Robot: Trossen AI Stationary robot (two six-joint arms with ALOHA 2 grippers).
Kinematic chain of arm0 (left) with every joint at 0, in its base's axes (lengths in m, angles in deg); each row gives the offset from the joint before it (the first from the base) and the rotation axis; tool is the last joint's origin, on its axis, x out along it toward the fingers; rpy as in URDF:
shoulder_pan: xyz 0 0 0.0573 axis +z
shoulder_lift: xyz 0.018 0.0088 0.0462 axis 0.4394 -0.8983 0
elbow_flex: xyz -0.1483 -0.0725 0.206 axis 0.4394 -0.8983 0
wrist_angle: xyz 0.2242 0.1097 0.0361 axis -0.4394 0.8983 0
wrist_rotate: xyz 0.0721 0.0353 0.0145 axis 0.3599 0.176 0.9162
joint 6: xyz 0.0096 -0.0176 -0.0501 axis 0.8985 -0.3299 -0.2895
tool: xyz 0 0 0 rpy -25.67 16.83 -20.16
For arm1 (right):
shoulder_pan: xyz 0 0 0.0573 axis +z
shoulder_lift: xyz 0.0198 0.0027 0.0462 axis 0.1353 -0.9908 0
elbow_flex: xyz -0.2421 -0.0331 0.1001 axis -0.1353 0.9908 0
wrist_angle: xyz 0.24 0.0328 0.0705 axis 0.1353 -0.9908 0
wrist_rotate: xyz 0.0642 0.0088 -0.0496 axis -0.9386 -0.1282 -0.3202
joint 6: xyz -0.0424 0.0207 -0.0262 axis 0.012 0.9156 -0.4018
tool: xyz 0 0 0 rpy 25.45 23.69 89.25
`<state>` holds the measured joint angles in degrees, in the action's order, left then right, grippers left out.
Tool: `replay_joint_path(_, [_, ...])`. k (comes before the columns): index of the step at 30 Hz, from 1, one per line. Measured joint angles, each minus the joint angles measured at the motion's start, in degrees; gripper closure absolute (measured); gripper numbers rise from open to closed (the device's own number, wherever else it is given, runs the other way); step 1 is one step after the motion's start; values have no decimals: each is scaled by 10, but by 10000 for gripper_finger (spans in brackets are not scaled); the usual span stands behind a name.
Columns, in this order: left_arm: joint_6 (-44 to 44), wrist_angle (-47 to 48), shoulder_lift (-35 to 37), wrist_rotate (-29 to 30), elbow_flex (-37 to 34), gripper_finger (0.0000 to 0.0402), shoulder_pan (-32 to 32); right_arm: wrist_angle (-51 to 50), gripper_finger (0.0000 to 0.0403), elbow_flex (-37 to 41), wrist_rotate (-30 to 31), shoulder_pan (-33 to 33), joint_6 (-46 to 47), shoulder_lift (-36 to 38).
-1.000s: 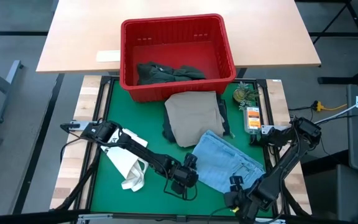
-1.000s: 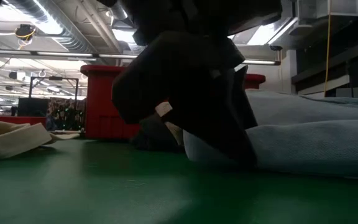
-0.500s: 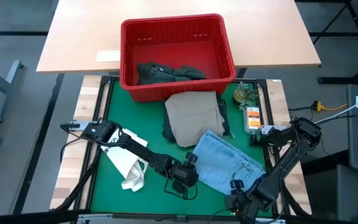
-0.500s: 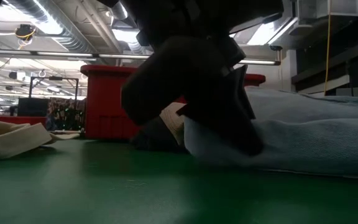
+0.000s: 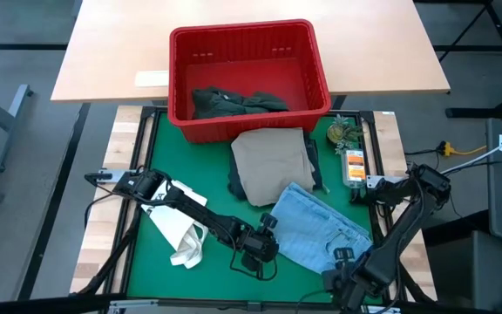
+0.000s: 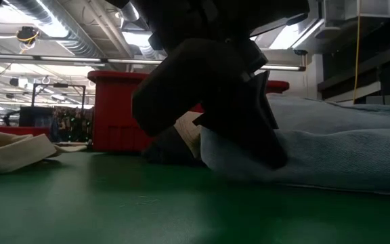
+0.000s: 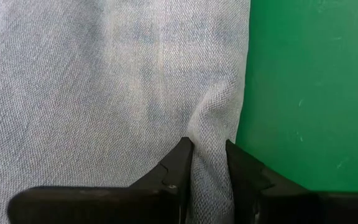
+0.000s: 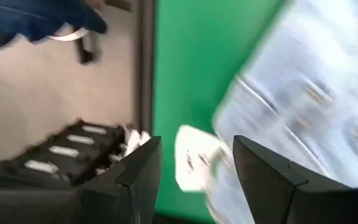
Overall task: Fold laundry
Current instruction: Stack the blue pants on the brown shorts
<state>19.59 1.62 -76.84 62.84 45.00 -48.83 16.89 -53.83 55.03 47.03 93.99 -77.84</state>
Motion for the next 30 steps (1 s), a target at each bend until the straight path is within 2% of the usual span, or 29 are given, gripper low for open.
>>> replay_joint_path(4, [0,0,0,0,0,336,0,-101,203,-52,43,0,31,0])
replay_joint_path(8, [0,0,0,0,0,335,0,-100,203,-52,91,0,38,-6])
replay_joint_path(22, [-1,-1,0,-1,0,335,0,-116,203,-51,43,-1,-79,-157])
replay_joint_path(30, [-1,-1,0,-3,0,335,-1,-118,203,-51,30,-1,-97,-196])
